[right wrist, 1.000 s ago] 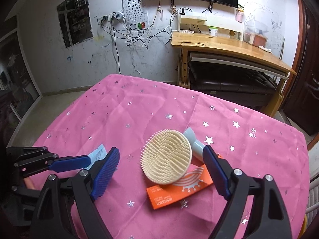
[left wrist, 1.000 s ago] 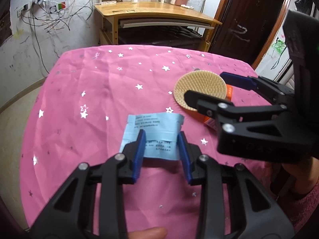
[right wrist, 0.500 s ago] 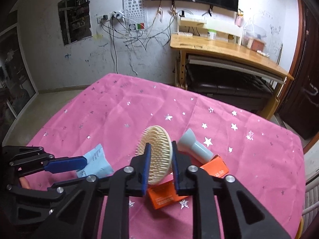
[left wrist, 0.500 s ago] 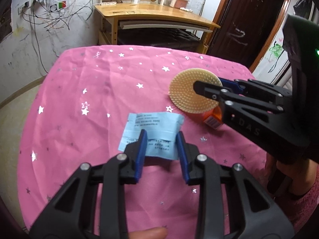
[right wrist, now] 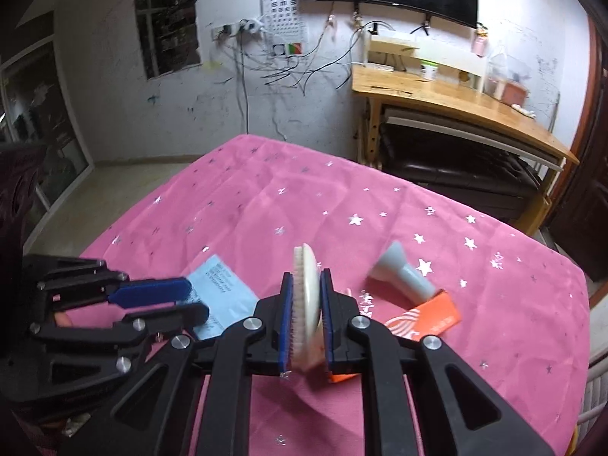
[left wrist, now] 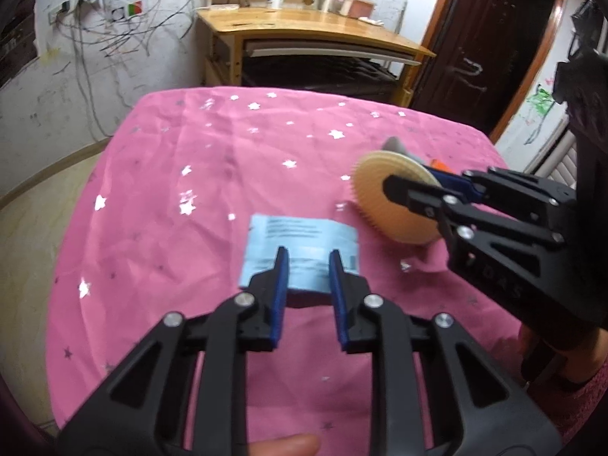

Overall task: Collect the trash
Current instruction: 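Carry the packet and brush over to the yellow bin with both tools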

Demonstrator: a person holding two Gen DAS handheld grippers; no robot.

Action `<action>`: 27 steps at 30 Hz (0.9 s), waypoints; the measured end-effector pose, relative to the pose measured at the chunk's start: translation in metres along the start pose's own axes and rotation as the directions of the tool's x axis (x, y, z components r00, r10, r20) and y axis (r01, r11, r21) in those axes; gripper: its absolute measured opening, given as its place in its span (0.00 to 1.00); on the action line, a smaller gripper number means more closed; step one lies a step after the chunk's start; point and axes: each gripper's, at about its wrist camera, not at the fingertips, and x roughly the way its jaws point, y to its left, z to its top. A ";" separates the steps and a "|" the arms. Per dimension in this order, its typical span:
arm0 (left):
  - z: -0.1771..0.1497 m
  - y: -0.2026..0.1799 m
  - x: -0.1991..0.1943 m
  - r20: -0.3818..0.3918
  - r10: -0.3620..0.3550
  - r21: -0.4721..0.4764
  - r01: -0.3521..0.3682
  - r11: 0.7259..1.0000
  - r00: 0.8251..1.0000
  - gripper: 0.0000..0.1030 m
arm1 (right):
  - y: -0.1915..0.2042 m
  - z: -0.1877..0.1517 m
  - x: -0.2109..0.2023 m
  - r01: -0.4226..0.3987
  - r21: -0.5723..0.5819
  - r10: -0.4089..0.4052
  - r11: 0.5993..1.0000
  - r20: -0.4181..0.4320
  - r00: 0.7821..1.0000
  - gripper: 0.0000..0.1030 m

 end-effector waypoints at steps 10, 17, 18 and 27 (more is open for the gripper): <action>-0.001 0.013 0.000 -0.003 -0.030 -0.015 0.030 0.999 1.000 0.66 | 0.007 0.002 0.017 0.030 -0.023 -0.031 0.999 -0.028 0.999 0.08; 0.002 0.001 0.011 -0.021 0.023 0.046 -0.022 0.999 1.000 0.70 | 0.004 0.005 0.006 0.064 -0.007 -0.064 0.998 0.044 0.997 0.05; 0.002 -0.001 0.016 -0.033 0.037 0.058 -0.035 0.998 0.999 0.70 | 0.002 0.006 0.002 0.063 0.002 -0.063 0.998 0.054 0.997 0.05; 0.002 -0.027 0.022 -0.036 0.067 0.160 -0.061 0.985 0.997 0.28 | -0.028 0.001 -0.031 -0.006 0.101 -0.006 0.995 0.118 0.993 0.05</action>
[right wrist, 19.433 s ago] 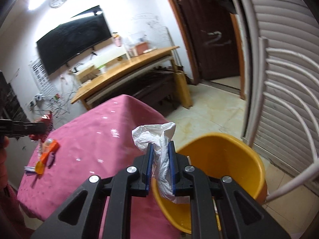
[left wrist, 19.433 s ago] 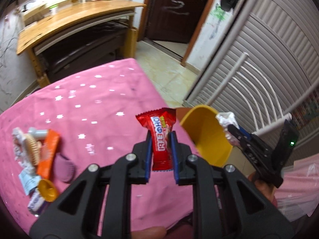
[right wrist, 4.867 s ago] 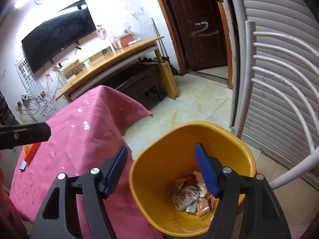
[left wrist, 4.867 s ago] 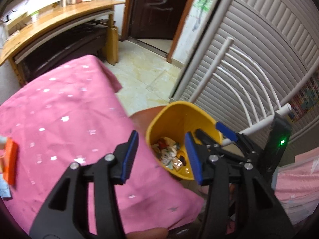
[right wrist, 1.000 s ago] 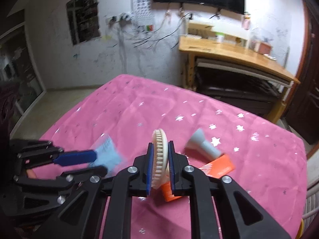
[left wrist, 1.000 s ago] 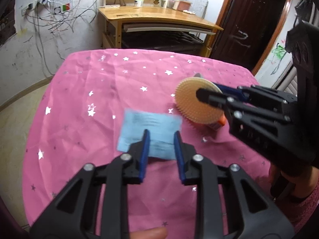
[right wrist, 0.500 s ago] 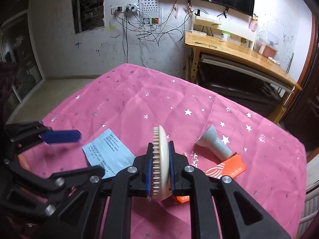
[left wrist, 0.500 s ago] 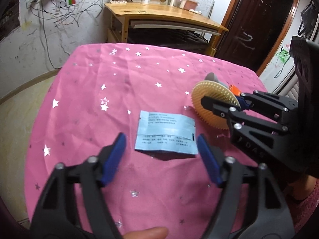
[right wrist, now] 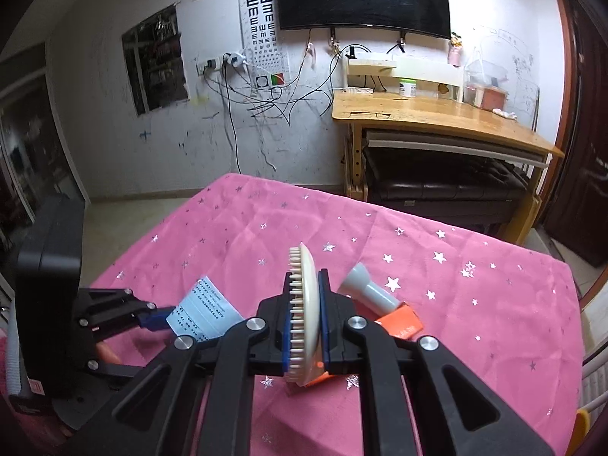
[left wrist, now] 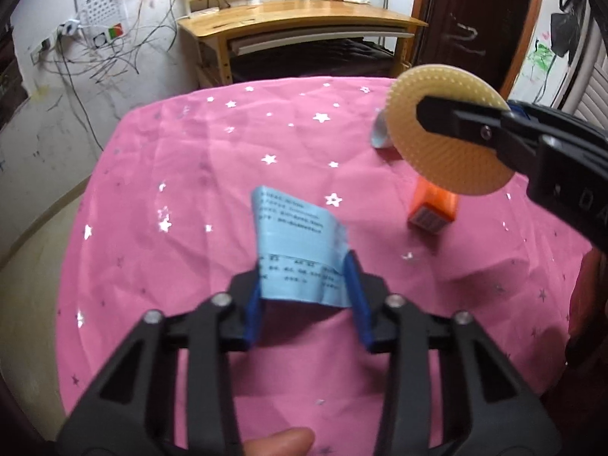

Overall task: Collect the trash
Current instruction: 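Carry the packet and brush over to the yellow bin with both tools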

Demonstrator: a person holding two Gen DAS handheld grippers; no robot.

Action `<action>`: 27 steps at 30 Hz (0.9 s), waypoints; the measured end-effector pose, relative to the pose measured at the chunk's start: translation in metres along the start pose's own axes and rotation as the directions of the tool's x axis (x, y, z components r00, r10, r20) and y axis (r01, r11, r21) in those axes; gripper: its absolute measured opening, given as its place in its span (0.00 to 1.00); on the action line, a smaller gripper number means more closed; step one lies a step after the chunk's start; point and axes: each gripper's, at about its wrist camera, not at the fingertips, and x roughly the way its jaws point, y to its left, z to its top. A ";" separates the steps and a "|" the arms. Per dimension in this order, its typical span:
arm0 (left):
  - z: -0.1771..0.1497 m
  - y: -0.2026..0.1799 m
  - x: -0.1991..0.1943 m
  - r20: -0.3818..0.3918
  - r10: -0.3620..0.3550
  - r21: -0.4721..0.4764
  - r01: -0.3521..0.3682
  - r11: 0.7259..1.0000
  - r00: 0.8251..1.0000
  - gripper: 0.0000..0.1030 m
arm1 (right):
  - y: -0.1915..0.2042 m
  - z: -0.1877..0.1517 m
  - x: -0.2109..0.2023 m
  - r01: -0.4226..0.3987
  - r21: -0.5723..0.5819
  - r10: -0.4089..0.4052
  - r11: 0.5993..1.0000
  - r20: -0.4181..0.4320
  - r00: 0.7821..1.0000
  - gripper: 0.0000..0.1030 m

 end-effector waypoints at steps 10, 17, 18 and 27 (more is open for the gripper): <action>0.006 0.003 -0.010 0.009 -0.080 -0.092 0.081 0.992 0.997 0.11 | -0.026 -0.012 -0.024 0.006 0.072 -0.009 0.997 0.048 0.999 0.05; 0.017 -0.020 -0.035 0.073 -0.079 -0.065 0.084 0.994 0.994 0.11 | -0.053 -0.026 -0.057 0.025 0.130 -0.038 0.991 0.099 0.994 0.05; 0.018 -0.024 -0.037 0.078 -0.079 -0.058 0.084 0.995 0.994 0.11 | -0.057 -0.028 -0.061 0.031 0.137 -0.046 0.990 0.104 0.993 0.05; 0.033 -0.090 -0.048 0.099 -0.126 0.078 0.119 0.990 0.987 0.11 | -0.117 -0.064 -0.109 0.091 0.262 -0.133 0.961 0.145 0.981 0.05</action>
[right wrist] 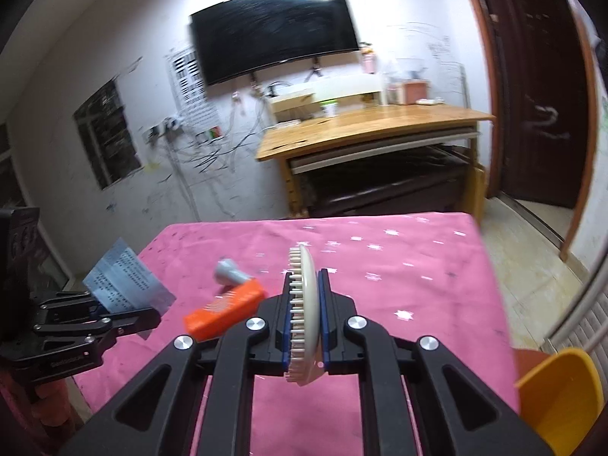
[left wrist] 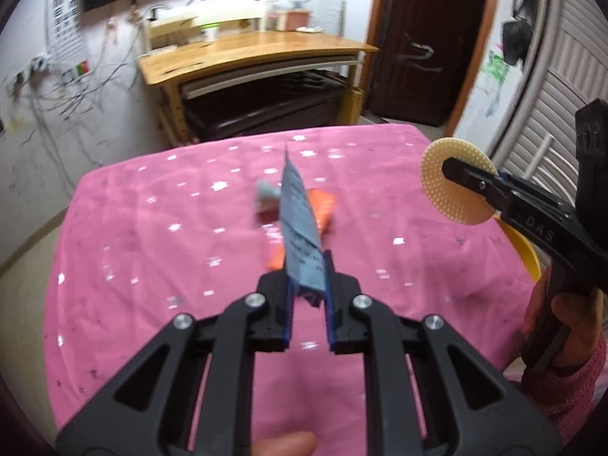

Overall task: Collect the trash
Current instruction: 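Carry the packet and brush over to the yellow bin with both tools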

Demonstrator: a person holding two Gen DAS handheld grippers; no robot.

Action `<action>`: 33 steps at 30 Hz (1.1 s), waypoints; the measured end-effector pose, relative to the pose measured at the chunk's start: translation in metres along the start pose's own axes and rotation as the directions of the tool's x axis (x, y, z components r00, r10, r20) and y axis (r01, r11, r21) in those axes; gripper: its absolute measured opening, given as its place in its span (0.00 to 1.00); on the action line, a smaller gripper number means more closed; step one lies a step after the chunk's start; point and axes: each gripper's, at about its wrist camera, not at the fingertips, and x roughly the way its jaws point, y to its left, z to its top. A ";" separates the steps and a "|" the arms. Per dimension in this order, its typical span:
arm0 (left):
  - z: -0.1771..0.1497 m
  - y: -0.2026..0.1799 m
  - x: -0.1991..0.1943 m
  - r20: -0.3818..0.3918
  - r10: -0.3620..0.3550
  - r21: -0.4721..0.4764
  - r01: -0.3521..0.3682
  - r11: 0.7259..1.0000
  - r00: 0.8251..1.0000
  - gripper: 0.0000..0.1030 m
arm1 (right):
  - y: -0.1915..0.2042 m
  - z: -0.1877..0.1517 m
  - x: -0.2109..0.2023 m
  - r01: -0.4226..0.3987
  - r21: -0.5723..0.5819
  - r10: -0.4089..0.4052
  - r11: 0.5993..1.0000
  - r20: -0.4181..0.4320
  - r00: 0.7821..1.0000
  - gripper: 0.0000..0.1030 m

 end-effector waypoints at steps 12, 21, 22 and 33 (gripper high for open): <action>0.015 -0.095 0.019 -0.024 -0.103 0.150 0.106 0.983 0.994 0.11 | -0.102 -0.034 -0.068 0.163 0.161 -0.173 0.973 0.049 0.984 0.05; 0.025 -0.179 0.041 -0.077 -0.207 0.244 0.219 0.945 0.975 0.11 | -0.183 -0.087 -0.105 0.301 0.323 -0.322 0.897 0.013 0.947 0.05; 0.025 -0.188 0.044 -0.081 -0.210 0.255 0.224 0.941 0.974 0.11 | -0.192 -0.091 -0.108 0.316 0.340 -0.339 0.885 0.008 0.941 0.05; 0.030 -0.268 0.092 -0.248 -0.329 0.253 0.389 0.886 0.911 0.11 | -0.234 -0.109 -0.121 0.399 0.405 -0.422 0.823 -0.034 0.906 0.05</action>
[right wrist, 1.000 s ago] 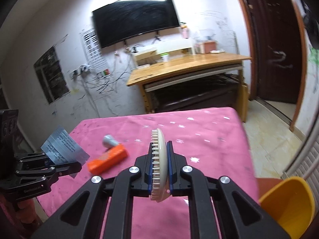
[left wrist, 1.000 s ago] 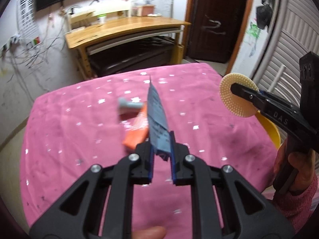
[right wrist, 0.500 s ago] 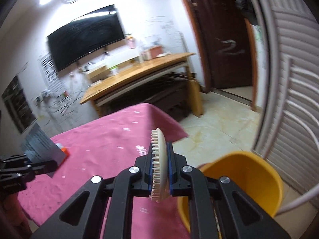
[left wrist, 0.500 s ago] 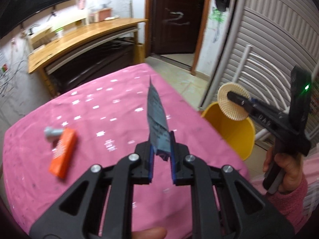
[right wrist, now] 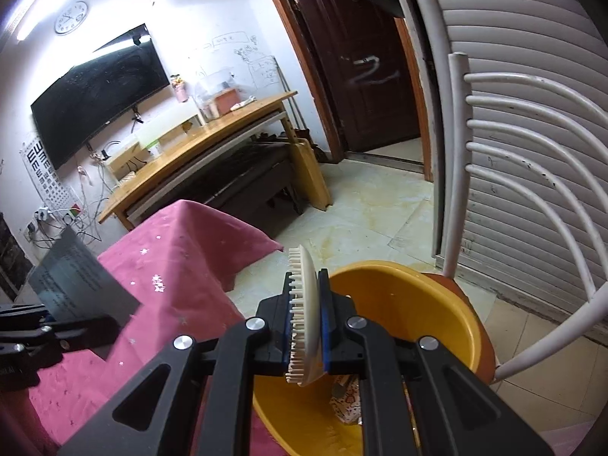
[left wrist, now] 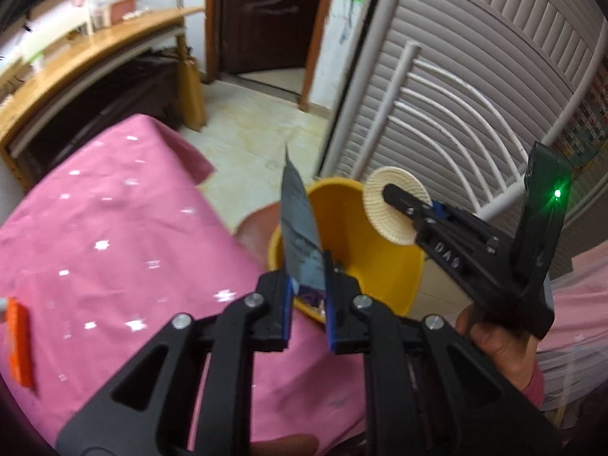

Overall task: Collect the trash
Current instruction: 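Carry the packet and brush over to the yellow bin with both tools, then open both tools over the yellow bin to drop packet and brush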

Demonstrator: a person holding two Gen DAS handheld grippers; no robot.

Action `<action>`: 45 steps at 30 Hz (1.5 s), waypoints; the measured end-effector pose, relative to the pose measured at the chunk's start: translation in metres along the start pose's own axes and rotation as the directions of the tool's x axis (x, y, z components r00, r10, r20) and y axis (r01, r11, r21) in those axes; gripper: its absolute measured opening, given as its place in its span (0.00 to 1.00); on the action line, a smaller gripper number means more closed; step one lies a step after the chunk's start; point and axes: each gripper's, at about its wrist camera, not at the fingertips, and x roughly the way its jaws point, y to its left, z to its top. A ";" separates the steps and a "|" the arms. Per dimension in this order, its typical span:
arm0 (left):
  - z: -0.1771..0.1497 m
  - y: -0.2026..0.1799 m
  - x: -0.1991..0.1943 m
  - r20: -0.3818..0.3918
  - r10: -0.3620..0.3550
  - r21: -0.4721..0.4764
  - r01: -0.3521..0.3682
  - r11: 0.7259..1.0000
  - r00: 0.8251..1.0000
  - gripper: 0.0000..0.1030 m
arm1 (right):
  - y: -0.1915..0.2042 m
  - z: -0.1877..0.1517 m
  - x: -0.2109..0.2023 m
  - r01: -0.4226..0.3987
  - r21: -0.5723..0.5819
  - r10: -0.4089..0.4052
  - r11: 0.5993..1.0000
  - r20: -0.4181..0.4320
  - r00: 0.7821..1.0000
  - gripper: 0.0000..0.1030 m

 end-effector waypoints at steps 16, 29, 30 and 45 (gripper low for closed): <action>0.019 -0.029 0.059 -0.101 -0.058 0.002 0.058 0.998 0.993 0.36 | -0.028 -0.005 0.018 0.037 0.092 -0.033 0.995 -0.052 0.998 0.06; 0.010 -0.008 0.037 -0.062 -0.057 -0.065 0.053 0.996 0.996 0.53 | -0.022 -0.005 0.022 0.049 0.079 -0.044 0.996 -0.065 0.997 0.08; 0.008 -0.004 0.032 -0.052 -0.048 -0.075 0.044 0.996 0.998 0.54 | -0.020 -0.005 0.022 0.052 0.073 -0.047 0.996 -0.064 0.997 0.08; -0.026 0.094 -0.061 0.105 0.114 -0.271 -0.082 0.959 0.988 0.65 | 0.025 -0.006 0.014 -0.051 -0.005 0.051 0.999 -0.025 0.998 0.08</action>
